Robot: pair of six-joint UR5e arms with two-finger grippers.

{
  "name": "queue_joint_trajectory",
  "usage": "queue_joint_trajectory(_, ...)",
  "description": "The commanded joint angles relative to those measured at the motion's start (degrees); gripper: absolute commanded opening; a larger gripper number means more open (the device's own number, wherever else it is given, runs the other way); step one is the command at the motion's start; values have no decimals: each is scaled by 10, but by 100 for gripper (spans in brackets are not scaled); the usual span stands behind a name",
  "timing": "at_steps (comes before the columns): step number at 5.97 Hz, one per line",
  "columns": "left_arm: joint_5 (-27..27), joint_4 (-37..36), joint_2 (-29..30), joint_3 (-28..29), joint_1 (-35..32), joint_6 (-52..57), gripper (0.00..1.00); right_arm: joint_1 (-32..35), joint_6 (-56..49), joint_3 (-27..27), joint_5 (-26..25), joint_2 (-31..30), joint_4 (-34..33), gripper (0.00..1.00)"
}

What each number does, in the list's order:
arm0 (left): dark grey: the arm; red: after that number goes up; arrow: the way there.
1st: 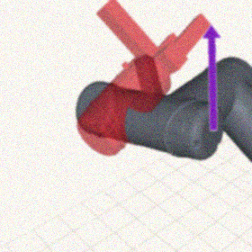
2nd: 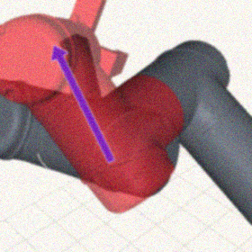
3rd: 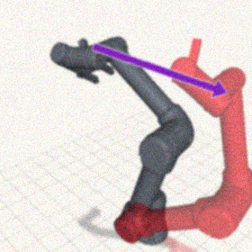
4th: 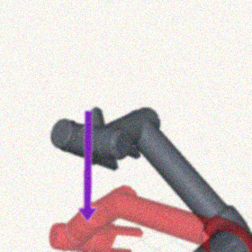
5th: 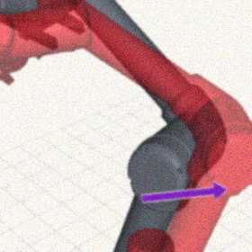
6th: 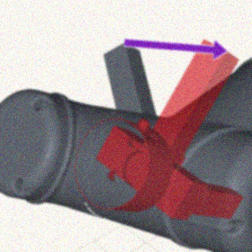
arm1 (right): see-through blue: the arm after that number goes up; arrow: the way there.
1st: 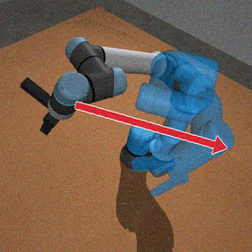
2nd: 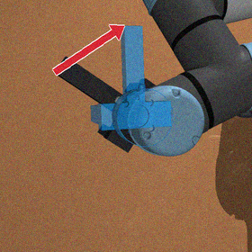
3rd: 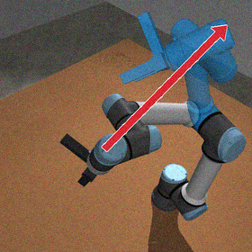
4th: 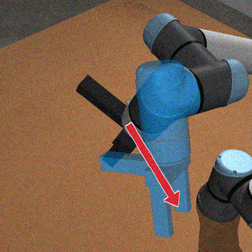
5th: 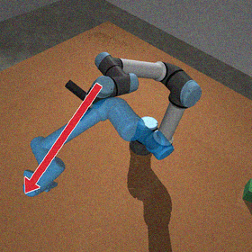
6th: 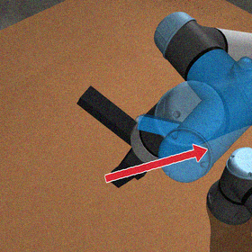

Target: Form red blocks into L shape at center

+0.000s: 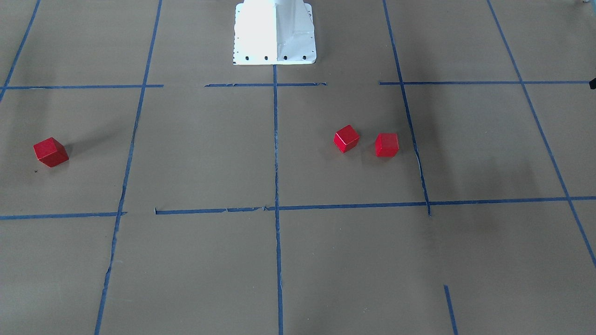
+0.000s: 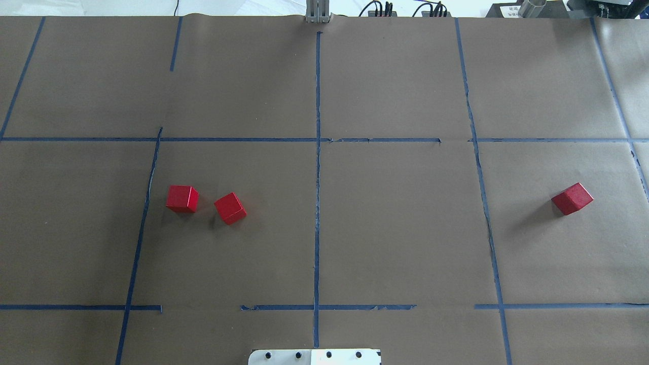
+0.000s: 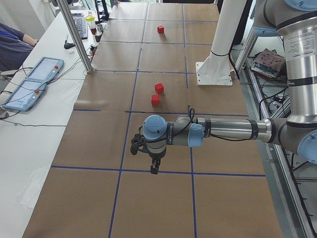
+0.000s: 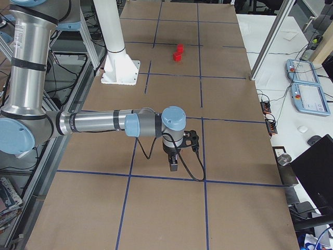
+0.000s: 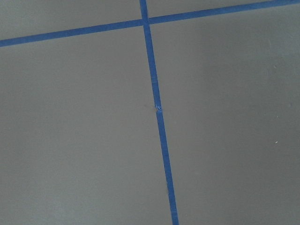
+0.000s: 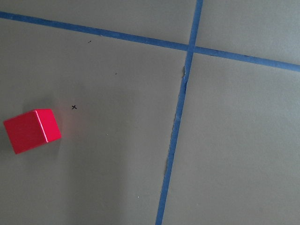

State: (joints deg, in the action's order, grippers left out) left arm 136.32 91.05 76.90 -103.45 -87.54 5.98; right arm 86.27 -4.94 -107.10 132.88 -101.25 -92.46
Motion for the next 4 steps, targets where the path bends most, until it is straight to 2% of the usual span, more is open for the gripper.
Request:
queue_joint_trajectory(1, 0, -2, 0, -3, 1, 0, 100, -34, -4, -8, -1, 4, 32, 100)
queue_joint_trajectory(2, 0, -1, -1, -4, 1, 1, 100, -62, 4, -8, 1, 4, 67, 100)
queue_joint_trajectory(3, 1, -2, -1, -4, 1, 0, 100, -110, 12, -9, 2, 4, 70, 100)
queue_joint_trajectory(4, 1, -2, -2, -4, 1, 1, 100, -168, 79, -9, 5, 4, 132, 100)
